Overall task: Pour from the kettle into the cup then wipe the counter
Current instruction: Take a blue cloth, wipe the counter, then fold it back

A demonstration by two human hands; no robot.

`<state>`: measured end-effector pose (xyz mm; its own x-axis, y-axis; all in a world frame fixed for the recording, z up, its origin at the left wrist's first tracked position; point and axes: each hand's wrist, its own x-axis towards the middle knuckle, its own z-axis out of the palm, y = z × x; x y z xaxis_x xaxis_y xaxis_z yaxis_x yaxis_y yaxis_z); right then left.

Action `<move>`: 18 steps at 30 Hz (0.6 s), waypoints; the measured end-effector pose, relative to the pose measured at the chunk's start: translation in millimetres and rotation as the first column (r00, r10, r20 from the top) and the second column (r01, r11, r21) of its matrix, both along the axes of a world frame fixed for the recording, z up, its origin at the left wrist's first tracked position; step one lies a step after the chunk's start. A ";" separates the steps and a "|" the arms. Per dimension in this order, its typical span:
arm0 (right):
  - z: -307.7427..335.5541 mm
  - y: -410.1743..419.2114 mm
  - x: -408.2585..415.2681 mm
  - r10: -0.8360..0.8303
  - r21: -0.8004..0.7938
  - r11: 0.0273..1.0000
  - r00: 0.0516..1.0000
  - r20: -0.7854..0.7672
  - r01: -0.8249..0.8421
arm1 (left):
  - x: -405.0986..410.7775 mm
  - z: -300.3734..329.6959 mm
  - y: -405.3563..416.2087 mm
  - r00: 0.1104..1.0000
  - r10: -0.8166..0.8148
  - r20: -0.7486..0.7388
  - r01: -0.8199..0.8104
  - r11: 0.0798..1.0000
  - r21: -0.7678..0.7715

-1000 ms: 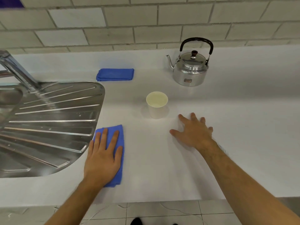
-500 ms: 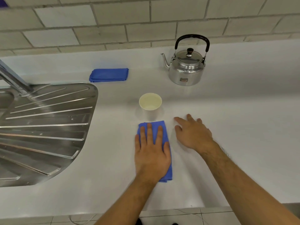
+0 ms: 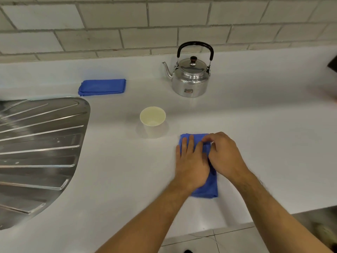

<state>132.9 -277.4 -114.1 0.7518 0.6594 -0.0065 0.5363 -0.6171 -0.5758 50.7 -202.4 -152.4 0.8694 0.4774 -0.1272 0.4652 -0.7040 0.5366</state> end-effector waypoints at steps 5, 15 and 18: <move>-29.1 16.4 -43.6 0.038 -0.188 0.982 0.993 0.112 -0.016 | -63.8 15.9 55.4 0.959 0.090 0.268 -0.090 0.996 -0.013; -56.2 77.2 9.6 0.018 -0.395 0.914 0.964 0.266 0.091 | -125.0 -23.9 170.4 0.961 0.259 -0.096 -0.219 0.926 0.307; -53.4 110.6 51.0 0.030 -0.386 0.919 0.962 0.273 0.081 | -122.8 -29.0 171.7 0.963 0.252 -0.100 -0.208 0.921 0.328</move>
